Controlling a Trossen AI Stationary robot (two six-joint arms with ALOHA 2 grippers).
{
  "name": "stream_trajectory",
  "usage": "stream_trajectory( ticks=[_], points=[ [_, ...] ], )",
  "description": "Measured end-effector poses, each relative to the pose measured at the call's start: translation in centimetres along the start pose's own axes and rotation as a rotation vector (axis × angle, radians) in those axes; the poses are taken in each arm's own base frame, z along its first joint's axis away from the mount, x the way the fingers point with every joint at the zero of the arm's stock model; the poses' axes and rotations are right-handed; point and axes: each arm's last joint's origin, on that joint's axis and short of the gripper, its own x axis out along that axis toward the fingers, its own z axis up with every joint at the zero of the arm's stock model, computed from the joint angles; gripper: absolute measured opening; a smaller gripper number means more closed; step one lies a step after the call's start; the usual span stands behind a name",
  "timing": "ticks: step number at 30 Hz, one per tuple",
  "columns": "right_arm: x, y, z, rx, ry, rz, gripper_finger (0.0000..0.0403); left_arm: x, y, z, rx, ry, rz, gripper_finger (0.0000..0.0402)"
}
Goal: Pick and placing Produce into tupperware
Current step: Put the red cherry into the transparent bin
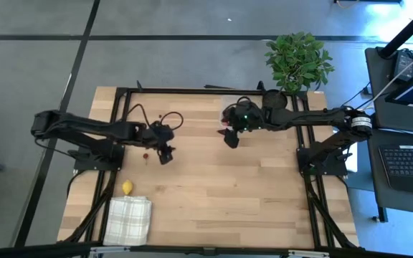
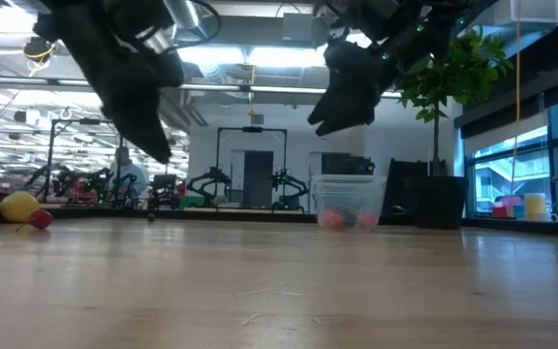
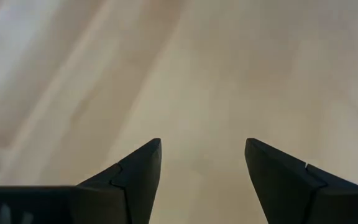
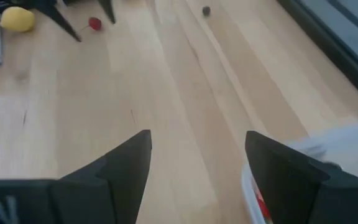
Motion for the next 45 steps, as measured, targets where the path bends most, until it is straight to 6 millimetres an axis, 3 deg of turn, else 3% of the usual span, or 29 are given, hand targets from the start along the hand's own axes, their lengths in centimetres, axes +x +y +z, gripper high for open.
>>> stream_trajectory(
  ticks=[2,6,10,14,21,26,35,45],
  points=[
    [0.0,0.2,0.1,-0.019,-0.014,0.006,0.0262,-0.4,-0.1,-0.2,-0.016,0.024,-0.059,0.0225],
    [0.1,0.2,0.2,-0.021,-0.024,0.008,0.0262,-0.7,-0.1,-0.9,-0.233,0.125,-0.109,0.0225],
    [0.3,0.2,0.1,-0.023,-0.019,0.007,0.0262,-0.6,0.1,-2.7,-0.400,0.286,0.029,0.0220],
    [0.9,0.2,-0.1,-0.029,-0.018,0.006,0.0262,-0.5,0.0,-3.6,-0.517,0.337,0.152,0.0213],
    [2.3,0.1,-0.4,-0.050,-0.017,0.004,0.0262,-0.9,-1.3,-3.3,-0.589,0.381,0.179,0.0203],
    [3.2,-0.2,-0.9,-0.070,0.006,-0.004,0.0262,-1.6,-2.1,-3.0,-0.633,0.484,0.306,0.0196],
    [3.9,-0.5,-1.1,-0.096,0.012,-0.009,0.0262,0.2,-3.7,-3.9,-0.691,0.574,0.415,0.0194],
    [3.9,-0.5,-1.2,-0.115,0.014,-0.008,0.0262,1.4,-3.9,-4.3,-0.691,0.595,0.487,0.0194]
  ],
)
